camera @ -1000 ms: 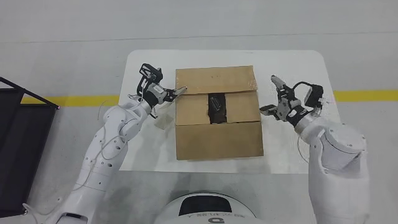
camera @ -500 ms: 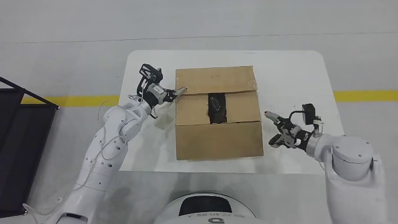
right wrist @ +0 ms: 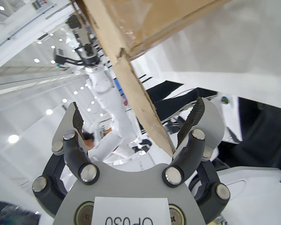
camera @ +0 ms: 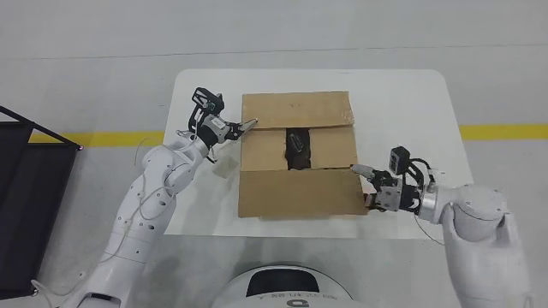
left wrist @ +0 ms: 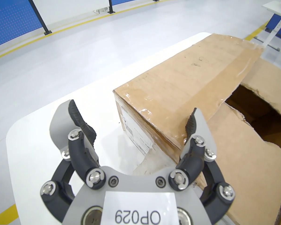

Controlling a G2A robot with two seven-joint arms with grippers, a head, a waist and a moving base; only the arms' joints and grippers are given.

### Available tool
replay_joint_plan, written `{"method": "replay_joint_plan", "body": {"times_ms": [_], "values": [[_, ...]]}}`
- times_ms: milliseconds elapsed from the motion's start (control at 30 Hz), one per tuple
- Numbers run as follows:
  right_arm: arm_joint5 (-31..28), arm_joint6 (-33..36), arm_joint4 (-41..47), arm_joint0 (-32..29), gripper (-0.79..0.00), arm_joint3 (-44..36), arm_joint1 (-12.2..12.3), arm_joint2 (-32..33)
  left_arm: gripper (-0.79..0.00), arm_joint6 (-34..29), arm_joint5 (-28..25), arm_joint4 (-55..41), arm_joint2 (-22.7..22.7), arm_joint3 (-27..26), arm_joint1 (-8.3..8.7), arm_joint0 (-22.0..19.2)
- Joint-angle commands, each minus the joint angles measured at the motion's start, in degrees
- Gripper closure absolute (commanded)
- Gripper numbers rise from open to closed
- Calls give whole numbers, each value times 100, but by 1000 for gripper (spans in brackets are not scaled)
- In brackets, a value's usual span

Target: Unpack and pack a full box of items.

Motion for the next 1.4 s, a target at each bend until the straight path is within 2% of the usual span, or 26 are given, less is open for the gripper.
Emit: {"method": "replay_joint_plan", "body": {"times_ms": [0, 167, 333, 433, 600, 867, 1100, 1233, 1367], "values": [[284, -279, 806, 87, -785, 60, 120, -54, -785, 0, 0, 0, 0, 0, 0, 0], [1064, -1060, 1971, 474, -785, 195, 362, -351, -785, 0, 0, 0, 0, 0, 0, 0], [1609, -1825, 2573, 1094, -785, 500, 413, -514, -785, 0, 0, 0, 0, 0, 0, 0], [1553, -2453, 2928, 1277, -785, 540, 364, -598, -785, 0, 0, 0, 0, 0, 0, 0], [1093, -3511, 3081, 1274, -785, 238, 294, -786, -785, 50, 77, 19, -26, -54, 3, 21], [598, -4498, 2922, 1269, -785, -166, 248, -1136, -785, 443, 468, 286, -689, -775, 117, 458], [248, -5012, 2402, 1418, -785, -218, 223, -1683, -785, 407, 504, 572, -1408, -1293, 245, 1062], [301, -5095, 2437, 1724, -785, 81, 208, -1852, -785, 486, 512, 436, -1512, -1337, 257, 1333], [382, -5117, 2445, 1971, -785, 336, 209, -1907, -785, 568, 599, 422, -1430, -1289, 248, 1534]]}}
